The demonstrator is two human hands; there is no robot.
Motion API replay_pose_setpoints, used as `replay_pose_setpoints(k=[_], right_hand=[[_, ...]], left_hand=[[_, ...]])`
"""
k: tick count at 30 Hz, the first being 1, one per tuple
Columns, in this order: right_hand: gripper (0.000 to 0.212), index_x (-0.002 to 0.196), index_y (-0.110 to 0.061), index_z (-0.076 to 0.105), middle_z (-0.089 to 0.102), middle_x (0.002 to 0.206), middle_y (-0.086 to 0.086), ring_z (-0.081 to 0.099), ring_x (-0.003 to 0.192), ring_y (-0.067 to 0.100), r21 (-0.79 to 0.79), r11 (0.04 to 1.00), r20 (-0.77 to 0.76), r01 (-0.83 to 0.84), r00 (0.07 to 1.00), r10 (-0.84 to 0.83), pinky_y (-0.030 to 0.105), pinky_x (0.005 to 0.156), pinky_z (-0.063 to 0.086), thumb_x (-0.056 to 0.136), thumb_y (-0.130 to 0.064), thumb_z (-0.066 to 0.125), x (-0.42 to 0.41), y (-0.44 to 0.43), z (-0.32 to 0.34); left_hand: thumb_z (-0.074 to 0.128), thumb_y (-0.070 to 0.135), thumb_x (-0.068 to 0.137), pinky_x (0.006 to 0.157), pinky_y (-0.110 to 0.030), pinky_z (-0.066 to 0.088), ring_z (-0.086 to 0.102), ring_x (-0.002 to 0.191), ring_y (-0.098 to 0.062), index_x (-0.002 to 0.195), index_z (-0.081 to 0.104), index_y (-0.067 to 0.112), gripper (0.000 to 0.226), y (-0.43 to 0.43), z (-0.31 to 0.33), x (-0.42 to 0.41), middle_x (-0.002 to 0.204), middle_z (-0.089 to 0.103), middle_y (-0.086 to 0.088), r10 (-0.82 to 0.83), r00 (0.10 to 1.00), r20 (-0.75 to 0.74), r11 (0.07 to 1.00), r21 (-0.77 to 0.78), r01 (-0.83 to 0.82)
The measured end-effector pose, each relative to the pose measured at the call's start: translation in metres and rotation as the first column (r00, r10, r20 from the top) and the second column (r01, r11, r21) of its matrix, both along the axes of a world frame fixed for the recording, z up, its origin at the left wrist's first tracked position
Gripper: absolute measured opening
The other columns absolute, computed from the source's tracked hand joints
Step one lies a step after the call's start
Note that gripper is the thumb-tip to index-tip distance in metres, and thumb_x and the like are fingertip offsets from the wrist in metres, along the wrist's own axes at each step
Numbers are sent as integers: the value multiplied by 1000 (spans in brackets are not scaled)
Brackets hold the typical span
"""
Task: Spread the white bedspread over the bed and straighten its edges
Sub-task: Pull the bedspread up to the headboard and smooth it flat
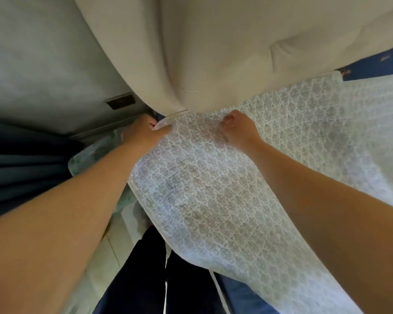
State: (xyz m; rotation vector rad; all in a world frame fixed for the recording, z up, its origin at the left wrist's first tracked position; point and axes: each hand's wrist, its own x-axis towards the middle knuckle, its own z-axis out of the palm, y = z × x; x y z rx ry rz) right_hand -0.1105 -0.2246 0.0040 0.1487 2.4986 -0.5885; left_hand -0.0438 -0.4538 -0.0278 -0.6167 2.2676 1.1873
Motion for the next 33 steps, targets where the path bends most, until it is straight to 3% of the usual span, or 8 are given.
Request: replay_pose_setpoints(k=[3, 6, 8, 11, 17, 24, 29, 33], right_hand=[[44, 122, -12, 55, 60, 116, 7, 59, 98, 24, 60, 993, 3, -103, 995, 103, 26, 77, 42, 90, -41, 59, -12, 2, -16], [55, 122, -9, 49, 59, 100, 4, 57, 83, 22, 64, 997, 0, -34, 999, 34, 25, 57, 37, 86, -49, 61, -18, -6, -24], [65, 125, -9, 46, 56, 95, 2, 58, 84, 23, 108, 993, 8, -43, 999, 43, 25, 53, 35, 82, -56, 61, -19, -9, -30], [67, 125, -12, 45, 57, 104, 0, 57, 92, 20, 99, 993, 13, -68, 998, 67, 31, 73, 47, 79, -56, 65, -15, -15, -37], [41, 119, -13, 50, 54, 111, 4, 55, 99, 22, -18, 992, -56, -122, 991, 121, 26, 72, 39, 87, -34, 64, -3, -2, -36], [34, 124, -14, 53, 49, 122, 7, 53, 108, 24, -16, 1000, -33, 17, 999, -17, 32, 79, 46, 92, -22, 54, -4, 73, -18], [33, 126, -17, 51, 46, 133, 6, 44, 123, 25, 157, 978, -366, 134, 928, -69, 40, 102, 38, 93, -18, 51, -10, 150, 4], [29, 123, -18, 51, 47, 131, 4, 43, 121, 25, 205, 942, -565, 266, 818, -108, 41, 102, 31, 95, -19, 46, -31, 218, 18]], left_hand=[[68, 43, 83, 63, -30, 32, 45, 70, -18, 74, 41, 21, 36, 3, -11, 4, 78, 45, -3, 31, 999, 25, 1000, -5, -30], [63, 41, 88, 58, -27, 32, 46, 78, -15, 106, 48, 11, 38, 1, -20, 8, 91, 48, -4, 8, 996, 87, 1000, 12, -9], [57, 40, 92, 53, -27, 29, 48, 77, -19, 99, 54, 9, 32, -5, -21, 8, 82, 50, -4, -18, 998, 67, 999, -30, 20], [56, 39, 93, 61, -30, 36, 53, 73, -22, 93, 62, 11, 29, -23, -28, 5, 79, 56, -5, 9, 1000, 12, 982, -186, -7], [67, 21, 84, 95, -41, 37, 46, 111, -34, 99, 56, 12, 21, -4, -14, 10, 118, 51, -15, 62, 991, -119, 863, -493, -113], [59, 11, 87, 77, -37, 42, 52, 92, -27, 98, 56, 13, 12, 79, 14, 32, 99, 56, -5, -379, 842, -384, 888, -406, 215], [48, 11, 95, 94, -38, 42, 51, 112, -26, 120, 58, 12, 27, 162, 20, 1, 120, 57, -5, -505, 742, -440, 856, -362, 369], [45, 16, 98, 112, -39, 31, 39, 134, -24, 137, 48, 12, 39, 217, 23, -32, 143, 46, -6, -594, 701, -396, 803, -341, 488]])
